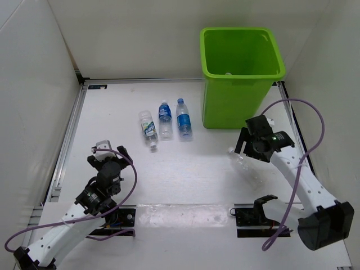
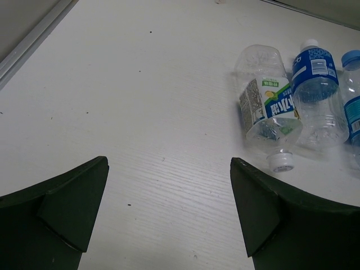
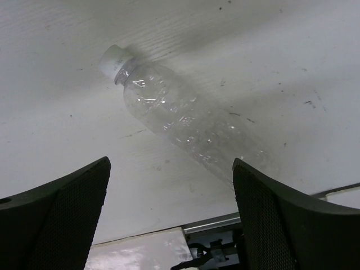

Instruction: Put the plastic bottles in the bin

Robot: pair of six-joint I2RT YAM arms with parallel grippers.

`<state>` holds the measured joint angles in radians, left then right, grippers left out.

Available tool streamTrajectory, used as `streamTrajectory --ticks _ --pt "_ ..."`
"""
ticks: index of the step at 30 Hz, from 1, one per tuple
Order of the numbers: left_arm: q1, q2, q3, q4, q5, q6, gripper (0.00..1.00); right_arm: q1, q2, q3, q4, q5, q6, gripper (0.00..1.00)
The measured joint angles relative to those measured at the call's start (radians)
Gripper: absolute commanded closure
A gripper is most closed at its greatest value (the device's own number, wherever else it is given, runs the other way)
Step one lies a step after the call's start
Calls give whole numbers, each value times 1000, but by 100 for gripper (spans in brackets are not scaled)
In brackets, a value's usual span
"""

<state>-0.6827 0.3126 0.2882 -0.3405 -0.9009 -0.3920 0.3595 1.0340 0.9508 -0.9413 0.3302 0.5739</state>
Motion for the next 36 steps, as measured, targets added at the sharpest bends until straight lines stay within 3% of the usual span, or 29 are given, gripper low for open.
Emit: streamTrajectory --ticks 14,25,36 --pt "0 -2 0 -9 -8 -8 0 29 443 7 55 -23 59 11" --pt "0 14 0 -11 -9 -10 0 -10 454 7 72 -58 48 10" --pt "0 21 0 -11 -9 -11 0 188 450 7 -28 60 231 10"
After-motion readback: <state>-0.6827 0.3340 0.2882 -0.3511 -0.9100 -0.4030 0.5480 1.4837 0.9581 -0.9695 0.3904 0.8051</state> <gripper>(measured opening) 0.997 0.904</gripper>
